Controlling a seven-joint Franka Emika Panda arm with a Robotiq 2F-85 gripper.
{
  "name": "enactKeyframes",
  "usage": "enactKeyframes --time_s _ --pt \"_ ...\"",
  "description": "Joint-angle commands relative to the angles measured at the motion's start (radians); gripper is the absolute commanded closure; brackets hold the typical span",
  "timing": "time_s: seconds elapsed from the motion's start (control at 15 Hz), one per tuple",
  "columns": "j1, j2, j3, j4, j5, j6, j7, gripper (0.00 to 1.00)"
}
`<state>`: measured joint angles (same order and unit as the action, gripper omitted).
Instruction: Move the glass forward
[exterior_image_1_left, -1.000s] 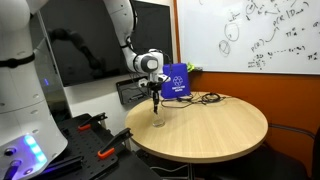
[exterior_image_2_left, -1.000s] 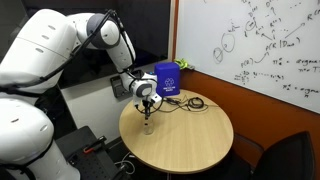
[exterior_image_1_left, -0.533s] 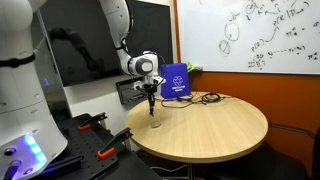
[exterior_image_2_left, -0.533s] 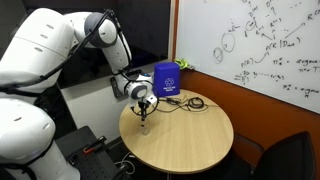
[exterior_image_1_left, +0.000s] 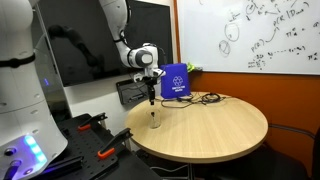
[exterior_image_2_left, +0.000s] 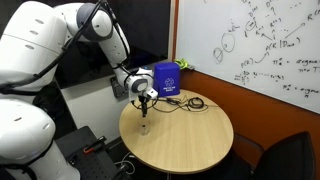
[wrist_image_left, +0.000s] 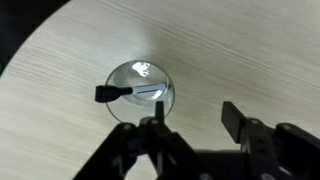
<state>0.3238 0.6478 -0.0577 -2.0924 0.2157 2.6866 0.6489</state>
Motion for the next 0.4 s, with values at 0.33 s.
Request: enactKeyframes --time_s 0.33 --pt "-0.026 -0.257 0.018 -0.03 -0.108 -0.394 -0.019 0.0"
